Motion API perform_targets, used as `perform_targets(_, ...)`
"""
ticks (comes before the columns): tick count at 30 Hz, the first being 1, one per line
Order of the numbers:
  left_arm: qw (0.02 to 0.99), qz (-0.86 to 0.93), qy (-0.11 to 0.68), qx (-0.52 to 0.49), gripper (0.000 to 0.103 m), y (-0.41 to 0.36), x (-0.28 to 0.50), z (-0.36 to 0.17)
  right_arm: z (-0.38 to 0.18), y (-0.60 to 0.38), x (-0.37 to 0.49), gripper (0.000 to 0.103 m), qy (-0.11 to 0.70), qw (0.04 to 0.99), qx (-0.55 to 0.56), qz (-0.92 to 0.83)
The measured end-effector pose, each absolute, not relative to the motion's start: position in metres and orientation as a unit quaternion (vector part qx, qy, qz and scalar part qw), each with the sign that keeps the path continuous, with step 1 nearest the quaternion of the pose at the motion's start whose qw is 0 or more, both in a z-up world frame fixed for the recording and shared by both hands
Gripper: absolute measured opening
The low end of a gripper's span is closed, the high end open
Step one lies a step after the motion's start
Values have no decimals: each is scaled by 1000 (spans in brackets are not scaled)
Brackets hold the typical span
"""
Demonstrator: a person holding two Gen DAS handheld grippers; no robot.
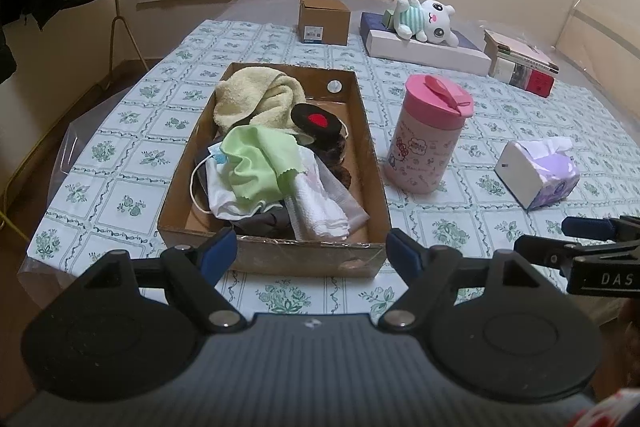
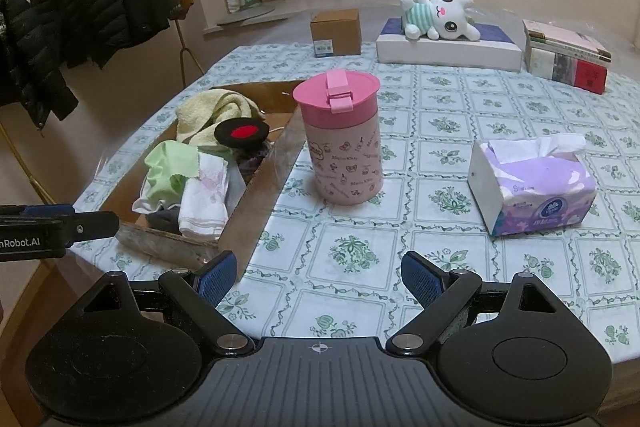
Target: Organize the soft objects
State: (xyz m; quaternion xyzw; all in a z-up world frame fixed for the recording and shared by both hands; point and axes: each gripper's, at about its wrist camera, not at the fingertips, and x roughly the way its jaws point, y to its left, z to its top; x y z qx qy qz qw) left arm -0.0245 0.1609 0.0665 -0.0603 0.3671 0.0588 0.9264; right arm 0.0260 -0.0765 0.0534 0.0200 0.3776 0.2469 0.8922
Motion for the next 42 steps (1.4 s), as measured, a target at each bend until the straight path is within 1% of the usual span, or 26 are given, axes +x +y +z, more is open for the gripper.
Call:
perform_targets(22,921,57,384,-26,82,148,-28,52,46,-72,28,89,388,888,14,244)
perform_targets(42,920,58,386,-25,82,146,-26,50,47,-69,28,89,389,888,14,246)
